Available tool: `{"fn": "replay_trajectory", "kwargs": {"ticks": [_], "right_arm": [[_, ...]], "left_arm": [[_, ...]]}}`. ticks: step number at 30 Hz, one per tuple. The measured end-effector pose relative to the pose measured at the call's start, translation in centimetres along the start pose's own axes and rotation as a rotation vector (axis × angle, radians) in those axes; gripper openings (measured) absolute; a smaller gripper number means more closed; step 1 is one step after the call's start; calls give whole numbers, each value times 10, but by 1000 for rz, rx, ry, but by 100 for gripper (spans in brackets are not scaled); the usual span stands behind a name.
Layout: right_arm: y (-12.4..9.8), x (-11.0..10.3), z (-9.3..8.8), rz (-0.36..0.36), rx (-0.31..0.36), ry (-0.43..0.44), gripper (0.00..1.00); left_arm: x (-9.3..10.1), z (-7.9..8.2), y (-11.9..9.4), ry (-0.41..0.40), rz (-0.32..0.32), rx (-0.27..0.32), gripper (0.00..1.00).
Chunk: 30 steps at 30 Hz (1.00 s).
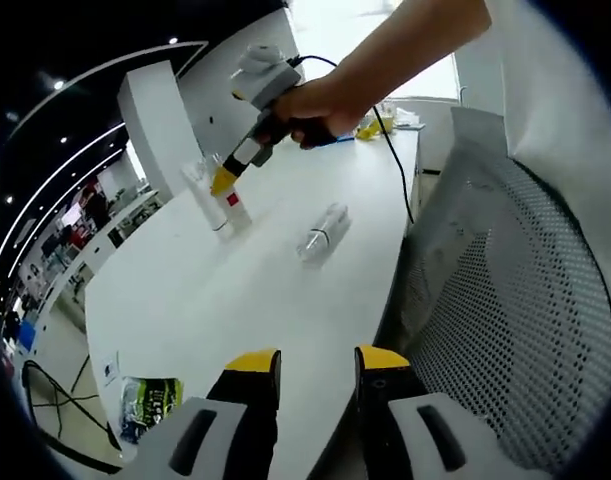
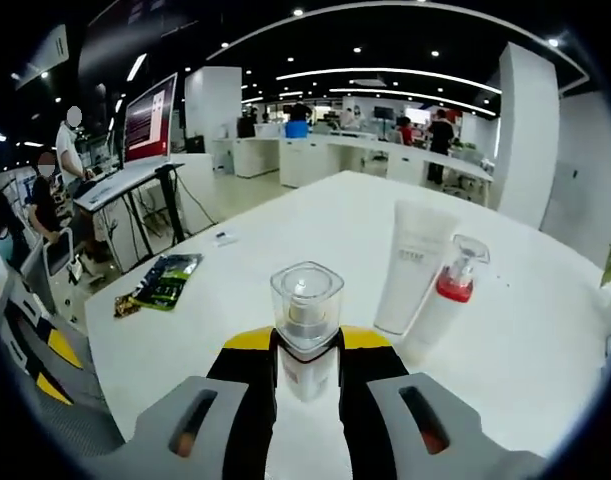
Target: Arrange the skincare products in the storage area until every visible bottle or jar stands upright without overlapping.
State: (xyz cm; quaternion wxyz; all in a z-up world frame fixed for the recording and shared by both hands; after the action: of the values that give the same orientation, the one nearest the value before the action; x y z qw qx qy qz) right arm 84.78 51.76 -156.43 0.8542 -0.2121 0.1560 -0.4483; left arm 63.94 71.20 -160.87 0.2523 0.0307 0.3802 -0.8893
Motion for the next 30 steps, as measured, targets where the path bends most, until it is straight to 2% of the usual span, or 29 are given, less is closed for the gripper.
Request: {"fn": "replay_trajectory", "kwargs": {"ticks": [18, 30], "right_arm": [[26, 13, -6, 4, -18, -21, 20], [39, 26, -8, -4, -16, -47, 20]], "left_arm": [[-7, -7, 0, -52, 28, -26, 29], [-5, -8, 2, -58, 8, -37, 28]]}}
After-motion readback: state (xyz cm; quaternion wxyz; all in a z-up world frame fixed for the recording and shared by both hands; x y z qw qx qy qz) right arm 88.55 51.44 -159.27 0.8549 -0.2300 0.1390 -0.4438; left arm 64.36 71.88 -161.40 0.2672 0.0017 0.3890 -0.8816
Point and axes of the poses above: the point that each gripper's makers call its tool centre point, and the gripper's own axes: y roughly forward along the fingers, x roughly to its right, z roughly out of its top, the point moved 6 cm from there along -y, roughly backward along the fingers, and after that the axes turned 6 degrees about y, right-handed, at the moved point
